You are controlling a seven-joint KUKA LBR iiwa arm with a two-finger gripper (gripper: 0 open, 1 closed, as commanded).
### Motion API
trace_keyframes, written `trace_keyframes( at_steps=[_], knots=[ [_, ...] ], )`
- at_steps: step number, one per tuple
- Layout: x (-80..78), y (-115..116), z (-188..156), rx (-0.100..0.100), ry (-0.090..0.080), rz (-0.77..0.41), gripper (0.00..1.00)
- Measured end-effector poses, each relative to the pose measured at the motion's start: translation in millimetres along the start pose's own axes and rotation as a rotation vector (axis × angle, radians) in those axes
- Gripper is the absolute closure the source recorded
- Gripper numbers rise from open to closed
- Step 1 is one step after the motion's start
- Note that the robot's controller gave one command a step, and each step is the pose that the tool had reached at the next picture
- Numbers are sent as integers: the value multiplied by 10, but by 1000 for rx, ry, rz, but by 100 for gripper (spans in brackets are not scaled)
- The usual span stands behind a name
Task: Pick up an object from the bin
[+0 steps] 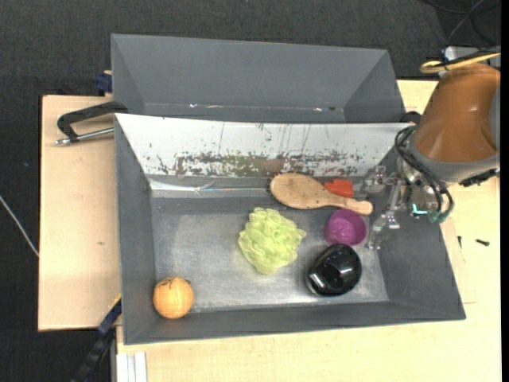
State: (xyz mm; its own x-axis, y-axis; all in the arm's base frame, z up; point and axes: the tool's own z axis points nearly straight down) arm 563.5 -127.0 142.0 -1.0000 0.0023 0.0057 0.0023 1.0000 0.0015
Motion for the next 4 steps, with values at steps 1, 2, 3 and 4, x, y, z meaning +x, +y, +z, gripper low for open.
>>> trace_keyframes(
  at_steps=[1,2,3,4],
  knots=[
    [-14,6,-41,1,-6,-2,0],
    [-455,316,623,7,-22,-89,0],
    [-438,304,607,7,-19,-88,0],
    [-379,689,450,6,-11,-14,0]
  ],
)
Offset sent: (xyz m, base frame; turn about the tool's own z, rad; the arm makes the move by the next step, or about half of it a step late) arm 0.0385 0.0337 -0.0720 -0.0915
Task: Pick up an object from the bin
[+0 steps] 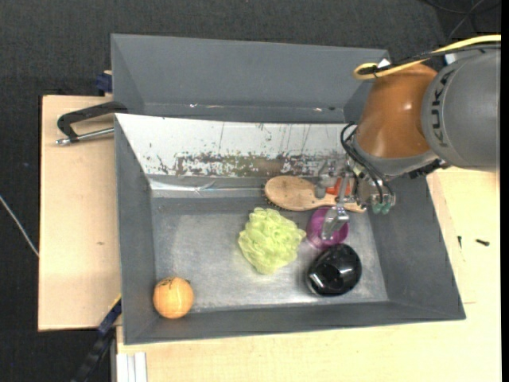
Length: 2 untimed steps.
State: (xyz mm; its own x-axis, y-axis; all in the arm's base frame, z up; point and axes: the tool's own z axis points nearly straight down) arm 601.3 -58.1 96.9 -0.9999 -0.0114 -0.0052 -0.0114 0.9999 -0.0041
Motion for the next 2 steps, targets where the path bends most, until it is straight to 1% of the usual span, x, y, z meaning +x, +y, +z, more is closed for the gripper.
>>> trace_keyframes(
  at_steps=[1,2],
  knots=[
    [-76,136,60,2,-18,-91,0],
    [-38,127,61,-2,-9,-118,100]
  ],
)
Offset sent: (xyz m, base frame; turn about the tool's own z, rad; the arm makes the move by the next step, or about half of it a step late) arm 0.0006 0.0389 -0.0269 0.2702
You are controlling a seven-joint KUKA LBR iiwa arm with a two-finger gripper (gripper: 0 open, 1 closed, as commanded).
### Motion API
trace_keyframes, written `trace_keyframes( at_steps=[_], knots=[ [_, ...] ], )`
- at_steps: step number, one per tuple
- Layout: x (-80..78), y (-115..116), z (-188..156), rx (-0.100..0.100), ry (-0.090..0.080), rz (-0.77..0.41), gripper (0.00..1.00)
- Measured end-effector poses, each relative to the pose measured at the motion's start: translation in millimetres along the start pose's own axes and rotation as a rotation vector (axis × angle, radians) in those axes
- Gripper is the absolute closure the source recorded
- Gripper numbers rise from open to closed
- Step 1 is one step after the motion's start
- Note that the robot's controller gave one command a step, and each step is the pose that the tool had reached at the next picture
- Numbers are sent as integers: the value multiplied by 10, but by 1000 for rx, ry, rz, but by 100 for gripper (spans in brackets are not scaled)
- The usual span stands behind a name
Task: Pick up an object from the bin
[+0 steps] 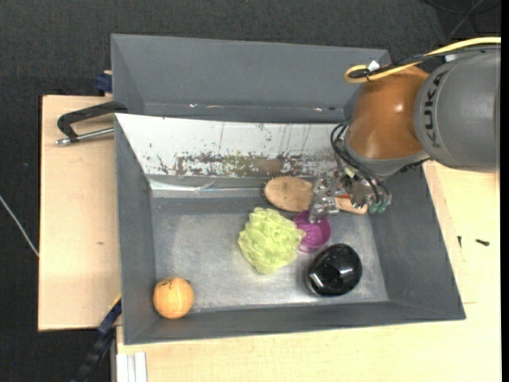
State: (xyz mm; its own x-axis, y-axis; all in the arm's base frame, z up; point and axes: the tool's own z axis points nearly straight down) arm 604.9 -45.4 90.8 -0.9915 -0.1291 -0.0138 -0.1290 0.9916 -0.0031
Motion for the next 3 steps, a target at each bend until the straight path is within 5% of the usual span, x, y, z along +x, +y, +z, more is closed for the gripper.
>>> trace_keyframes(
  at_steps=[1,2,3],
  knots=[
    [0,0,1,0,0,0,100],
    [-37,1,-580,-2,4,0,100],
    [-10,8,-342,-4,13,0,100]
  ],
)
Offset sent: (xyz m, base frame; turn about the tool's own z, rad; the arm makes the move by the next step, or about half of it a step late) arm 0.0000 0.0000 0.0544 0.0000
